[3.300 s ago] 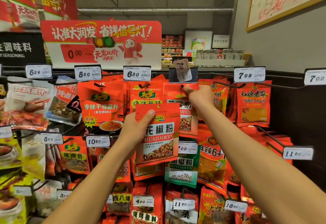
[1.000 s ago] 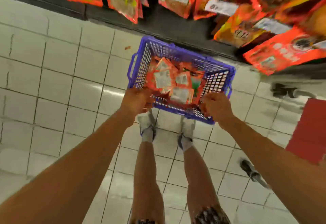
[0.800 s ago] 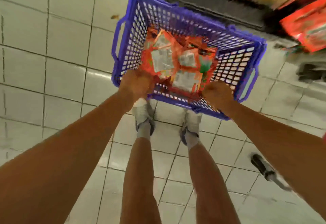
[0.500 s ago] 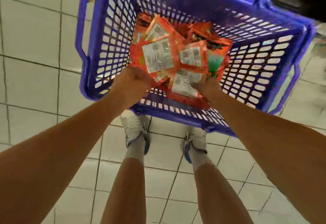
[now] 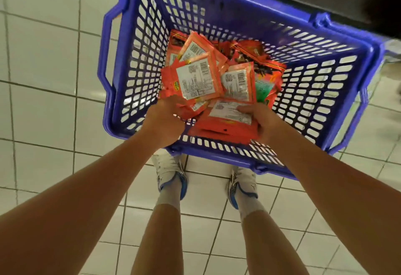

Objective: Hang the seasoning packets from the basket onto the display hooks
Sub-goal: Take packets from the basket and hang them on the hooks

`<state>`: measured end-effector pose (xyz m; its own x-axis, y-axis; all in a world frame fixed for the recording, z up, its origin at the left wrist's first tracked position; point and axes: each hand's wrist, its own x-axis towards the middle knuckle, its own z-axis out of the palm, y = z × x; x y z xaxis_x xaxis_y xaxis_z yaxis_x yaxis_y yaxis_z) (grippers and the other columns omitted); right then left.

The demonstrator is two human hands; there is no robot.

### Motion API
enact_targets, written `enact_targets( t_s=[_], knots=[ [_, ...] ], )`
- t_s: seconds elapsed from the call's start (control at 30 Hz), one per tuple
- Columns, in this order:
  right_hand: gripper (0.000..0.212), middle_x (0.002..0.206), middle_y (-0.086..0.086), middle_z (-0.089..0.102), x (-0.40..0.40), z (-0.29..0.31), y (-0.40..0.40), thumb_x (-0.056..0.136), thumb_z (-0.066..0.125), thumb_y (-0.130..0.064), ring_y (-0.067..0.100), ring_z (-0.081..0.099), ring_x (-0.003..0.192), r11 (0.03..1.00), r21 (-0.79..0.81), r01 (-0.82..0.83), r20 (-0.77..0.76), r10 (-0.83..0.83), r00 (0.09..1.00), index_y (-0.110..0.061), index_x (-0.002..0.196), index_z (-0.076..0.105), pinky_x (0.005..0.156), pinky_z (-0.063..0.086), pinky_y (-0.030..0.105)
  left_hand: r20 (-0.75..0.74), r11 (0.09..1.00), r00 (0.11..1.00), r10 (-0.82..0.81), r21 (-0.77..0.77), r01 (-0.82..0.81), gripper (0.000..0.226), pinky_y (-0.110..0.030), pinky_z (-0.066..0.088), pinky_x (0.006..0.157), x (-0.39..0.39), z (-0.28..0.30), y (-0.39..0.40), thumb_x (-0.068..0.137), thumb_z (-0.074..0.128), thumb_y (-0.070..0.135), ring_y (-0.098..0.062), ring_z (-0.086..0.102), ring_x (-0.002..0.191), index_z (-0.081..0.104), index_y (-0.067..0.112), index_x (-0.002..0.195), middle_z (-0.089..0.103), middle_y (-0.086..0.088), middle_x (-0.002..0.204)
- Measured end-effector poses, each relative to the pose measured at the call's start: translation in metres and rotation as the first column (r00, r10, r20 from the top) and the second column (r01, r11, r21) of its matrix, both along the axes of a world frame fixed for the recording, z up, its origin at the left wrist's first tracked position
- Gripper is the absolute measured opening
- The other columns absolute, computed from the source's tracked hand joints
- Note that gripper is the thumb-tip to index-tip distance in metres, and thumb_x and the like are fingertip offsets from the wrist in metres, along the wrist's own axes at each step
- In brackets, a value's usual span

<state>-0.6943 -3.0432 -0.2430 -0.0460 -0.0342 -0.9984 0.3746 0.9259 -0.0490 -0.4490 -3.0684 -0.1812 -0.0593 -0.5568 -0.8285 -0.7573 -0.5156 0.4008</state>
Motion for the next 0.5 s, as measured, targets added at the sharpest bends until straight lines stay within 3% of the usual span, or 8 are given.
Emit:
enact_targets(
  t_s=[0.07, 0.17, 0.23, 0.33, 0.4, 0.43, 0.47, 0.5],
  knots=[
    [0.032, 0.100, 0.014, 0.078, -0.006, 0.018, -0.005, 0.089, 0.065, -0.004, 0.030, 0.077, 0.087, 0.998, -0.040, -0.040, 0.134, 0.045, 0.990, -0.010, 0.120, 0.068, 0.071, 0.064, 0.044, -0.024, 0.986, 0.986, -0.164, -0.049, 0.162, 0.084, -0.013, 0.042, 0.090, 0.003, 0.003, 0.003, 0.080, 0.065, -0.010, -0.019, 0.048, 0.131, 0.044, 0.032, 0.149, 0.047, 0.000, 0.148],
    [0.052, 0.102, 0.010, 0.078, 0.000, 0.031, -0.013, 0.071, 0.074, -0.009, 0.027, 0.075, 0.086, 0.976, -0.126, -0.176, 0.186, 0.198, 0.962, -0.010, 0.123, 0.069, 0.076, 0.062, 0.039, -0.255, 0.967, 0.935, -0.248, -0.119, 0.224, 0.089, -0.034, 0.027, 0.120, -0.004, 0.010, 0.006, 0.087, 0.076, 0.008, -0.021, 0.024, 0.152, 0.029, 0.048, 0.150, 0.025, -0.001, 0.166],
    [0.049, 0.103, 0.014, 0.076, 0.011, 0.033, -0.017, 0.069, 0.073, -0.009, 0.030, 0.074, 0.086, 0.989, -0.097, -0.112, 0.305, 0.137, 0.943, -0.007, 0.118, 0.068, 0.068, 0.062, 0.040, -0.419, 0.996, 0.905, -0.076, -0.073, 0.050, 0.068, -0.029, 0.026, 0.121, -0.012, 0.010, 0.007, 0.094, 0.065, 0.003, -0.011, 0.030, 0.148, 0.045, 0.054, 0.135, 0.036, 0.006, 0.161],
    [0.043, 0.090, 0.018, 0.074, 0.028, 0.032, -0.017, 0.077, 0.076, -0.024, 0.027, 0.073, 0.066, 0.997, -0.029, -0.076, 0.385, 0.081, 0.919, -0.002, 0.113, 0.068, 0.048, 0.057, 0.029, -0.298, 0.979, 0.954, -0.040, -0.205, -0.023, 0.036, -0.019, 0.049, 0.099, -0.004, 0.004, 0.007, 0.092, 0.070, 0.010, 0.010, 0.061, 0.109, 0.072, 0.031, 0.121, 0.071, 0.024, 0.115],
    [0.039, 0.090, 0.014, 0.073, 0.038, 0.019, -0.021, 0.080, 0.075, -0.032, 0.020, 0.070, 0.064, 0.960, -0.108, -0.257, 0.207, 0.275, 0.939, -0.005, 0.107, 0.067, 0.053, 0.055, 0.025, -0.189, 0.963, 0.982, -0.004, -0.266, -0.047, 0.023, -0.004, 0.047, 0.066, 0.010, 0.000, 0.004, 0.090, 0.074, 0.022, 0.021, 0.060, 0.075, 0.076, 0.030, 0.111, 0.062, 0.042, 0.071],
    [0.026, 0.091, 0.012, 0.072, 0.043, 0.010, -0.025, 0.083, 0.074, -0.025, 0.015, 0.068, 0.061, 0.904, -0.159, -0.396, -0.005, 0.400, 0.916, -0.006, 0.099, 0.066, 0.053, 0.053, 0.023, -0.126, 0.958, 0.992, -0.005, -0.284, -0.031, 0.022, -0.004, 0.043, 0.058, 0.016, -0.003, 0.002, 0.090, 0.074, 0.027, 0.016, 0.060, 0.068, 0.076, 0.030, 0.112, 0.059, 0.039, 0.065],
    [0.014, 0.094, 0.011, 0.069, 0.048, 0.001, -0.031, 0.087, 0.070, -0.016, 0.013, 0.067, 0.063, 0.764, -0.163, -0.624, -0.300, 0.564, 0.769, -0.007, 0.096, 0.064, 0.055, 0.052, 0.022, -0.065, 0.959, 0.998, -0.008, -0.284, -0.010, 0.021, -0.005, 0.040, 0.055, 0.022, -0.007, 0.000, 0.091, 0.072, 0.031, 0.009, 0.060, 0.066, 0.075, 0.029, 0.112, 0.061, 0.032, 0.068],
    [0.014, 0.099, 0.010, 0.067, 0.051, -0.007, -0.039, 0.090, 0.065, -0.012, 0.016, 0.066, 0.075, 0.509, -0.111, -0.853, -0.569, 0.672, 0.475, -0.009, 0.103, 0.064, 0.063, 0.052, 0.025, -0.012, 0.963, 1.000, 0.012, -0.271, -0.015, 0.019, -0.009, 0.040, 0.056, 0.028, -0.011, -0.001, 0.093, 0.069, 0.034, 0.003, 0.061, 0.067, 0.074, 0.028, 0.110, 0.064, 0.025, 0.075]
  ],
)
